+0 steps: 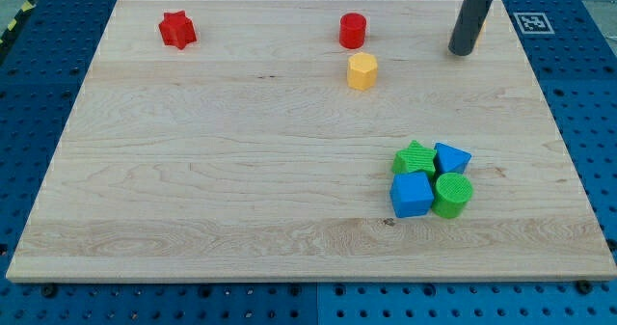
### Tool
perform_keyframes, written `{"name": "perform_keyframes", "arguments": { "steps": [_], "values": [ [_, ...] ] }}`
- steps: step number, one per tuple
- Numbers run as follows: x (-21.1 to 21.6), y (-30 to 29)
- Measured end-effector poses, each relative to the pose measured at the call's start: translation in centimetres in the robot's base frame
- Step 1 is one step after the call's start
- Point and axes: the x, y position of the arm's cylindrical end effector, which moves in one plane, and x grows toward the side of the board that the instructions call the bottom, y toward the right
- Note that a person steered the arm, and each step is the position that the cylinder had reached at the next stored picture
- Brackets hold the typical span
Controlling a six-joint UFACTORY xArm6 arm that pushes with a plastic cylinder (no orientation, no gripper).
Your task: Place the red circle at the top center
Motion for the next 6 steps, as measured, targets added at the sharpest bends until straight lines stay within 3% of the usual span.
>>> {"name": "perform_keyframes", "arguments": {
  "steps": [3,5,6],
  "values": [
    [-4.3,-8.9],
    [-4.6,-15.9],
    [-5.0,-14.1]
  ]
}}
